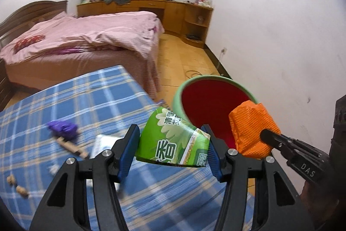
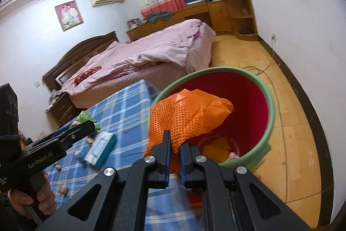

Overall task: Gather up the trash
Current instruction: 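Carry both items over the red bucket and open both tools to drop them, then move both open tools back over the table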

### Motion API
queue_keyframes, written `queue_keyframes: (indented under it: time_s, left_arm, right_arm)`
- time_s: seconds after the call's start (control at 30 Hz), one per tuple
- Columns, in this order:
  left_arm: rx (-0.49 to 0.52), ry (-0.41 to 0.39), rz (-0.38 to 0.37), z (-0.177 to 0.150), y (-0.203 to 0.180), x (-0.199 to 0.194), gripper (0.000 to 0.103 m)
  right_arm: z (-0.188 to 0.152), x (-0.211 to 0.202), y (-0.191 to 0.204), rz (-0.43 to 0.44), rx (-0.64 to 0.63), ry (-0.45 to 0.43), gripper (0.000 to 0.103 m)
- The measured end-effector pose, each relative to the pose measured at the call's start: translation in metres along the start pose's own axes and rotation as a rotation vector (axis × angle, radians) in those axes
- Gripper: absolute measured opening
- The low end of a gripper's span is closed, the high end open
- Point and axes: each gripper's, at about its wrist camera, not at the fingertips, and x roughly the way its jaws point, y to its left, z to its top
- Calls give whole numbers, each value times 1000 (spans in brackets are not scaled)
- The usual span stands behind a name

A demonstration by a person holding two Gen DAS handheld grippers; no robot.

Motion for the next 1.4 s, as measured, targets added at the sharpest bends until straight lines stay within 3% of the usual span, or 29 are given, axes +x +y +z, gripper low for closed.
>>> queue_keyframes:
  time_s: [0.43,0.53,0.6,0.8,1.07,1.33,1.4]
  left_arm:
    - [77,87,-112,19,-46,75,60]
    - [81,101,-112,18,-52,82,63]
    - [89,90,-88,17,-54,84,66]
    - [110,71,-67,13,-57,79,66]
    - [82,59,-67,11,-45,57,66]
    - [1,42,-5,2,-13,27,66]
    - [-35,37,17,0,0,19,66]
  right_arm:
    - [7,28,-47,-75,76,30,13]
    - [8,31,-54,-67,95,35,13]
    - [8,32,-58,-62,103,34,20]
    - [7,29,-62,-46,112,25,37]
    - [5,20,-56,-39,130,13,51]
    - [2,14,-41,-8,126,15,54]
    - [1,13,-34,-3,126,20,59]
